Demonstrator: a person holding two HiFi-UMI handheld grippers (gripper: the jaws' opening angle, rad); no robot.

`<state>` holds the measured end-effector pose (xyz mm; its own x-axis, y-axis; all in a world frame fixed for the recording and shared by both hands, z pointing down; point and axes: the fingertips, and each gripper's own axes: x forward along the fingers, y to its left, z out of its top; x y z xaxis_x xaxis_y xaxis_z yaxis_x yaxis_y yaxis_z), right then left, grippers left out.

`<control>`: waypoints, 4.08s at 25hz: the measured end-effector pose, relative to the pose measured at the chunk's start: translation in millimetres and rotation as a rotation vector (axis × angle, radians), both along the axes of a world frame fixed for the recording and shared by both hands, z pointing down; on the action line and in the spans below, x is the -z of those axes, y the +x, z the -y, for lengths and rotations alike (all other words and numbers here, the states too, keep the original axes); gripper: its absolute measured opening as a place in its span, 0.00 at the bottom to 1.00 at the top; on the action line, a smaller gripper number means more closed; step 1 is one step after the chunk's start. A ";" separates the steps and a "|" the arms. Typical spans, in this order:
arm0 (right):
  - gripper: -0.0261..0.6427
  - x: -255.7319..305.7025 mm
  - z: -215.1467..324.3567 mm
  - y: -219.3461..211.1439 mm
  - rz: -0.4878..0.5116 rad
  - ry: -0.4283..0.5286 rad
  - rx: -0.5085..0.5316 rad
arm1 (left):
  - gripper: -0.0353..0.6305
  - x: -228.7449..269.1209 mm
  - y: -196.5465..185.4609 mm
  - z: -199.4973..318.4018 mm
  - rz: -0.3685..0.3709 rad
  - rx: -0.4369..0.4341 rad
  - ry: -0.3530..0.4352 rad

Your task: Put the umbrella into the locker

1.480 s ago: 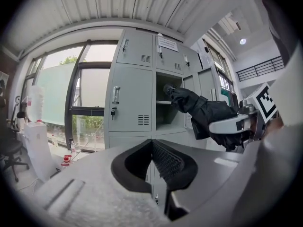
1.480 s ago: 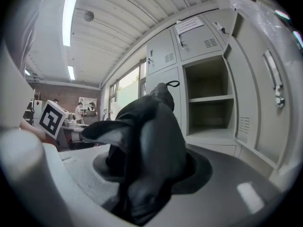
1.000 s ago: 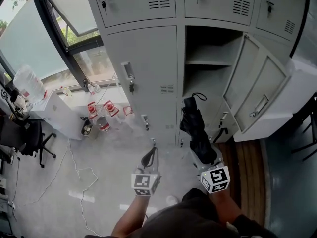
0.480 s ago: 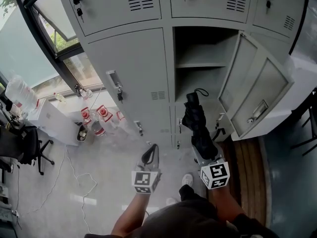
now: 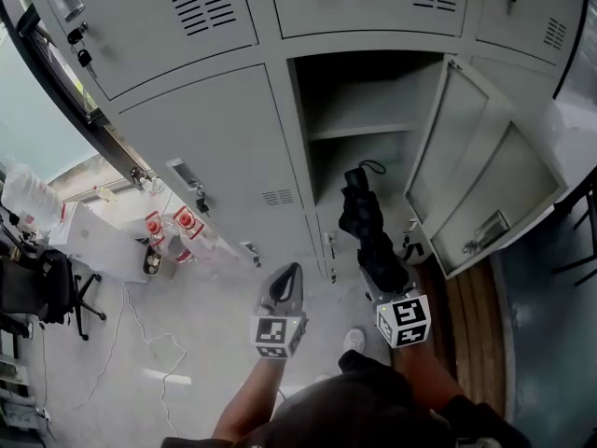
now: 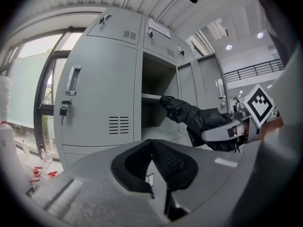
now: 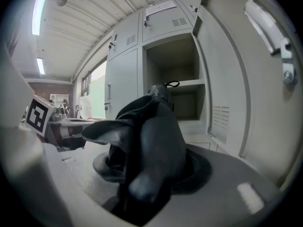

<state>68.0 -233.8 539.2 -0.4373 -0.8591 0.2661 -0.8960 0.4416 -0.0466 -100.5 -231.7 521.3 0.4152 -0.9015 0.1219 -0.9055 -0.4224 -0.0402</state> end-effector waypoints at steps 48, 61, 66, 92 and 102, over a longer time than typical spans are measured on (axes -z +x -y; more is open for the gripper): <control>0.39 13.8 205.2 -10.6 -0.050 -0.127 -0.072 | 0.06 13.9 -7.0 115.0 0.022 -0.040 0.032; 0.39 3.3 271.1 -14.9 -0.141 -0.197 -0.115 | 0.06 14.1 -5.7 117.2 0.060 -0.059 0.045; 0.39 -8.1 282.7 -16.8 -0.144 -0.252 -0.140 | 0.06 10.0 -12.1 115.3 0.066 -0.055 0.030; 0.45 -35.4 301.2 -18.7 -0.152 -0.340 -0.125 | 0.06 5.3 -7.7 111.0 0.012 -0.049 0.010; 0.52 14.6 256.3 -20.8 -0.139 -0.153 -0.102 | 0.06 6.6 -9.0 114.0 0.007 -0.052 0.008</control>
<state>47.2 -490.1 524.5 -0.2998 -0.8421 0.4483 -0.9382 0.3454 0.0213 -109.5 -345.6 514.7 0.4605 -0.8798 0.1176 -0.8821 -0.4684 -0.0499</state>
